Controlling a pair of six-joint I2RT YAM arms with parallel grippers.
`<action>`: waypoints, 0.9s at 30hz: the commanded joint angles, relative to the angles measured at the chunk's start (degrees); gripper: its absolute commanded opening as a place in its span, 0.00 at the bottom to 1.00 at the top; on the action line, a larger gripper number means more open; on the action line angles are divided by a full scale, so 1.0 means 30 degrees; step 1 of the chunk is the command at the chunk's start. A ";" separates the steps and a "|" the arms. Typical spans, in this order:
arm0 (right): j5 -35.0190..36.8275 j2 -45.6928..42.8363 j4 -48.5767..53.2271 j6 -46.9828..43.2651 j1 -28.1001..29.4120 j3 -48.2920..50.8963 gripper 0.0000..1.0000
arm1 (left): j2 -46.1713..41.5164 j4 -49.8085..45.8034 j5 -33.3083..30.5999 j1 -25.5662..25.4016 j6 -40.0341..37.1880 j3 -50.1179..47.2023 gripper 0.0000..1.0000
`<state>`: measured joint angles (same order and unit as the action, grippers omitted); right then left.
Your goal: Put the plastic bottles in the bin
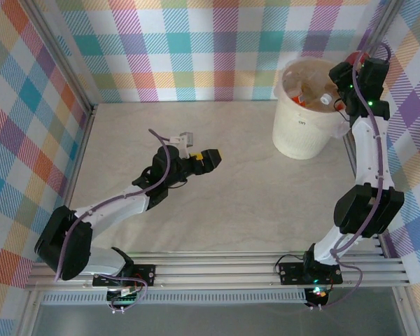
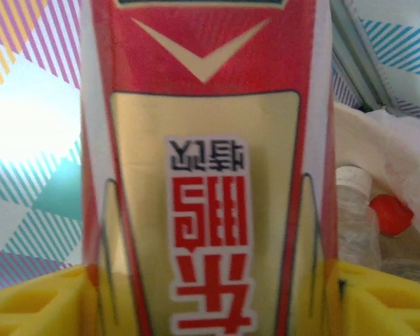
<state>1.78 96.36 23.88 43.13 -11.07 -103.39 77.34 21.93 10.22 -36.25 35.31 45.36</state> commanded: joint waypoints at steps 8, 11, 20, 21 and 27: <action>0.0257 -0.0646 0.1190 0.0915 0.0050 -0.0358 1.00 | -0.1240 -0.0972 -0.1457 -0.0198 -0.1229 -0.0361 1.00; 0.0263 -0.1611 0.1084 0.0090 0.0053 0.0305 1.00 | -0.1791 -0.1572 -0.2605 -0.0192 -0.1253 -0.0617 1.00; -0.1236 -0.6711 -0.1944 -0.3530 0.0040 0.6423 1.00 | -0.4438 -0.6062 -1.0382 0.0113 -0.2512 -0.1131 1.00; -0.1668 -0.7366 -0.2413 -0.4050 0.0046 0.7394 1.00 | -0.4881 -0.6413 -1.1196 0.0279 -0.2664 -0.1323 1.00; -0.3105 -1.1027 -0.4567 -0.5688 0.0048 1.2733 1.00 | -0.6649 -0.9425 -1.4587 0.2152 -0.3514 -0.1611 1.00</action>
<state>-4.19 66.30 15.64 30.79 -11.07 -70.08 59.61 -0.03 -24.71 -32.18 27.73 41.43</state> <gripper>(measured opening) 0.996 0.997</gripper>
